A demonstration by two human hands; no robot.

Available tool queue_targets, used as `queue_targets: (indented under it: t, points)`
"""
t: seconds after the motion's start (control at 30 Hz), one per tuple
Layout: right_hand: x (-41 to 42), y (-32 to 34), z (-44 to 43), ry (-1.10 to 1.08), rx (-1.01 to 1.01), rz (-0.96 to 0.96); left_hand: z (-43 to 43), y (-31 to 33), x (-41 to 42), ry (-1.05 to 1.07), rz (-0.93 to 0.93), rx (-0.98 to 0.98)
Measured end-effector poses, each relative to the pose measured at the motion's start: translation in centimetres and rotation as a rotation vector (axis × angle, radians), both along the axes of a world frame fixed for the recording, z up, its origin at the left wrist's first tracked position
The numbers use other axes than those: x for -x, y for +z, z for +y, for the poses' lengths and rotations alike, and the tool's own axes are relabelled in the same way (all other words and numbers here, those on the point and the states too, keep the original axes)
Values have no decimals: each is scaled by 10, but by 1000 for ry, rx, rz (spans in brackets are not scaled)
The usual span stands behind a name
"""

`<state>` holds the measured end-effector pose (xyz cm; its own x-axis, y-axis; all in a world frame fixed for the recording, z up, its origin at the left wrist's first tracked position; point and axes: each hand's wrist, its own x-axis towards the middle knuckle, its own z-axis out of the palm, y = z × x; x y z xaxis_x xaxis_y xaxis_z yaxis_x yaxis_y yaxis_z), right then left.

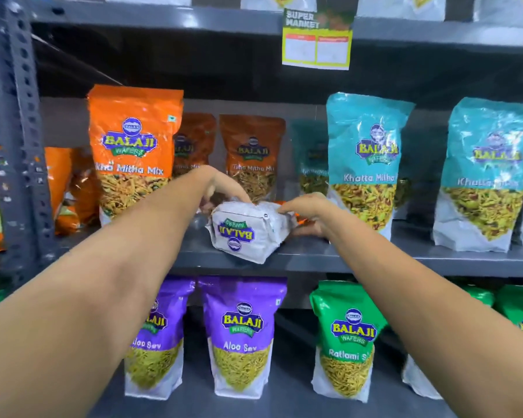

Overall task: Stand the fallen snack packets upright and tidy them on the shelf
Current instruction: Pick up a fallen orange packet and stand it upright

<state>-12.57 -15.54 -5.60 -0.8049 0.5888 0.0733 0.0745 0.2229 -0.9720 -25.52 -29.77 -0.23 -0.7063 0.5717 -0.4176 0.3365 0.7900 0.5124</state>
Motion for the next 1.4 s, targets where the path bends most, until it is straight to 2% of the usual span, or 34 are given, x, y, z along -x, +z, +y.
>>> queue_targets:
  t: [0.2, 0.37, 0.47, 0.63, 0.7, 0.77, 0.83, 0.9, 0.97, 1.07, 1.13, 1.2, 1.33, 1.4]
  points:
    - [10, 13, 1, 25, -130, 326, -26, 24, 10, 103, -66, -329]
    - [24, 17, 7, 18, -304, 528, -35, 21, 15, 97, 142, -617]
    - [31, 5, 6, 51, -305, 585, -36, -10, 18, 158, 150, -778]
    - [39, -8, -5, 33, -85, 703, -40, -53, 23, 182, 121, -961]
    - [39, -5, -6, 1, 102, 733, -43, -54, 21, 194, 319, -970]
    - [39, -5, -5, 37, 347, 731, -43, -57, 17, 276, 635, -971]
    - [40, -7, -4, 44, 395, 585, -39, -66, 14, 268, 752, -1025]
    - [41, -11, -5, 78, 367, 408, -34, -74, 11, 240, 699, -1101]
    - [39, -15, -8, 109, 341, 332, -33, -77, 10, 226, 661, -1126]
    - [35, -17, -5, 66, 186, 298, -36, -71, 10, 171, 613, -1015]
    - [33, -20, -3, 98, 179, 303, -36, -72, 6, 75, 418, -935]
    - [31, -23, -5, 168, 191, 300, -33, -76, -2, -3, 181, -950]
    - [32, -31, -3, 141, 267, 331, -33, -81, -3, 70, -135, -1261]
    - [36, -35, 1, 105, 214, 354, -31, -79, 0, 63, -329, -1304]
